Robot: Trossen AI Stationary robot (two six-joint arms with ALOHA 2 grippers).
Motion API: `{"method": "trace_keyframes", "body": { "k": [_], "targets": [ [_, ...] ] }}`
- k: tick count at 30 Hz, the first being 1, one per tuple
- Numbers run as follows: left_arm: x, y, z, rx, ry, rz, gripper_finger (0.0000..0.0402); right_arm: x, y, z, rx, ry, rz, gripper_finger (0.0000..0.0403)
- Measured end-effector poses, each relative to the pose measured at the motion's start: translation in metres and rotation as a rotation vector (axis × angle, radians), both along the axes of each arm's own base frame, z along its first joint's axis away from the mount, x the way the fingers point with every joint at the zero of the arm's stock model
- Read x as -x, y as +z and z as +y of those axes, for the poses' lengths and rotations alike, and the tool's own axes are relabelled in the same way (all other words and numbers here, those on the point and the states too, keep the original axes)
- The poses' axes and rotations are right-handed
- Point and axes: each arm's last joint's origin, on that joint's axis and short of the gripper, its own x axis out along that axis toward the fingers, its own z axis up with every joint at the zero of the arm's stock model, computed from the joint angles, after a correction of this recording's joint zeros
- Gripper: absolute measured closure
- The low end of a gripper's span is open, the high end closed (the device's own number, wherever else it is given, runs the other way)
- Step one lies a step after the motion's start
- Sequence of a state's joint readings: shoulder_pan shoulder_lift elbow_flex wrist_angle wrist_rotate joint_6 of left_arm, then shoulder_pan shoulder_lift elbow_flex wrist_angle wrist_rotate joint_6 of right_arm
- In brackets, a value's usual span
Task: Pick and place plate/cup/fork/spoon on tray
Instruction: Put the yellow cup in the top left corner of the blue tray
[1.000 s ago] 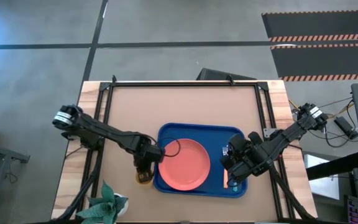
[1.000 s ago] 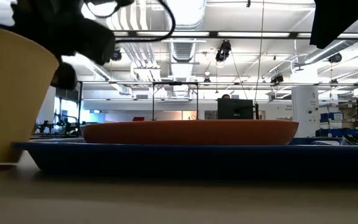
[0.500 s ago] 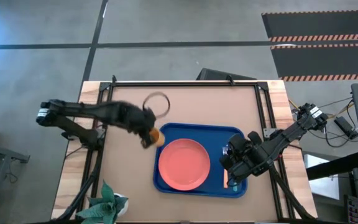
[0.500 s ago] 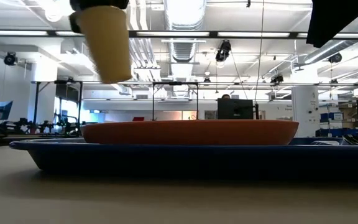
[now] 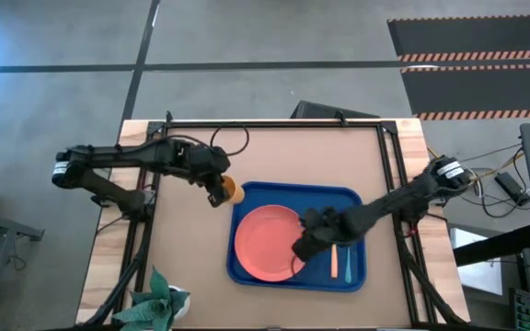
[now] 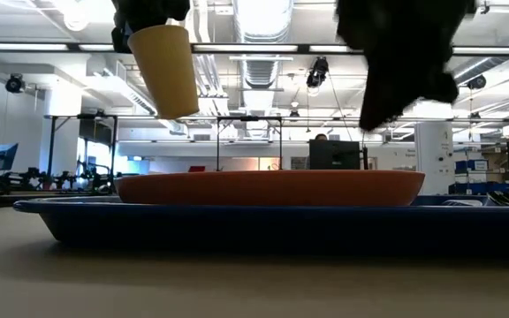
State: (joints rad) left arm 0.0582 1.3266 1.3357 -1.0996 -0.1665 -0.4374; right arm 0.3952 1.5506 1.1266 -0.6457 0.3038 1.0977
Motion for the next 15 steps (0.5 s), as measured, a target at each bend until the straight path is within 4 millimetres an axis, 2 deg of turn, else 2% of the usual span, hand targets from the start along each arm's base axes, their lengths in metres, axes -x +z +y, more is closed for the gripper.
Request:
{"method": "trace_keyframes", "body": {
  "k": [3,6,10,15],
  "targets": [
    [0.0,0.0,0.0,0.0,-0.001,0.0,0.0401,-0.006,-0.029,-0.006,-0.06,0.006,0.056,0.0395],
    [0.0,0.0,0.0,-0.002,-0.003,0.001,0.0401,-0.014,-0.045,-0.004,-0.117,0.028,0.06,0.0395],
    [0.0,0.0,0.0,-0.003,-0.006,0.003,0.0402,-0.021,-0.053,0.0,-0.149,0.047,0.076,0.0395],
    [0.0,-0.001,0.0,0.001,-0.007,0.004,0.0402,-0.02,-0.052,0.009,-0.192,0.082,0.088,0.0395]
  ]
}}
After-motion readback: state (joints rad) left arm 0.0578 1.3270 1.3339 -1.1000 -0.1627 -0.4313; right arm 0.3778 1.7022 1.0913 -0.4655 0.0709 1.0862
